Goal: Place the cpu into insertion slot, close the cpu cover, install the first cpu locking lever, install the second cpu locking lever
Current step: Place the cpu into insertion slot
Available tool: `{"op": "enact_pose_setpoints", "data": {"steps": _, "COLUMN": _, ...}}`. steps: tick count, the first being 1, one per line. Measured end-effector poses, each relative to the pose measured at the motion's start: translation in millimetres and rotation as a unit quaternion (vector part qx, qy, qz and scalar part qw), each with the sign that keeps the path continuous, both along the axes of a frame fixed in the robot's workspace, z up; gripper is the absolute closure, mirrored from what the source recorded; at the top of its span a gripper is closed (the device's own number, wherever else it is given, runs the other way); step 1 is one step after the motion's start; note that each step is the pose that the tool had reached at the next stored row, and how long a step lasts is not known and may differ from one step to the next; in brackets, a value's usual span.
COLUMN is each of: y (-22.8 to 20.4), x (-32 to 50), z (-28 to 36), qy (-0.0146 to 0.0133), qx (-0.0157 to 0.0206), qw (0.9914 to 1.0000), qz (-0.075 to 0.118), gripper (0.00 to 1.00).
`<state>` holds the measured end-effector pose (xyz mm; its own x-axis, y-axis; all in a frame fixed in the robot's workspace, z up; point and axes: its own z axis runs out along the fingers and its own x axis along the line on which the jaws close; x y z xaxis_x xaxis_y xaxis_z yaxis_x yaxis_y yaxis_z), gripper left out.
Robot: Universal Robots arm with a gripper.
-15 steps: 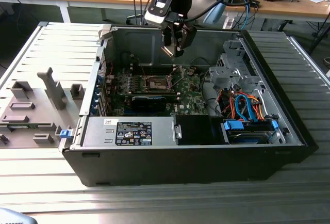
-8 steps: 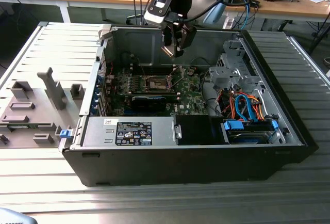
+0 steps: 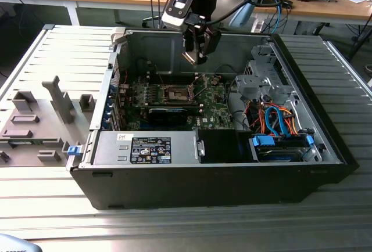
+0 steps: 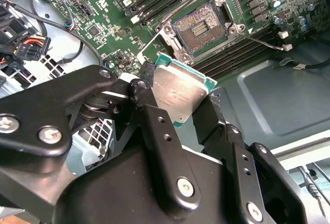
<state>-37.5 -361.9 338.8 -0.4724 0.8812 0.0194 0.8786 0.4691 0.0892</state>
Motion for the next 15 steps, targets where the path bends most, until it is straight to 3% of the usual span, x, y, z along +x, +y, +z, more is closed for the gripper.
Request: {"op": "enact_pose_setpoints", "data": {"steps": 15, "y": -0.2, "x": 0.0, "z": 0.0, "qy": 0.0000, "qx": 0.0000, "qw": 0.99988, "qz": -0.015, "gripper": 0.45}}
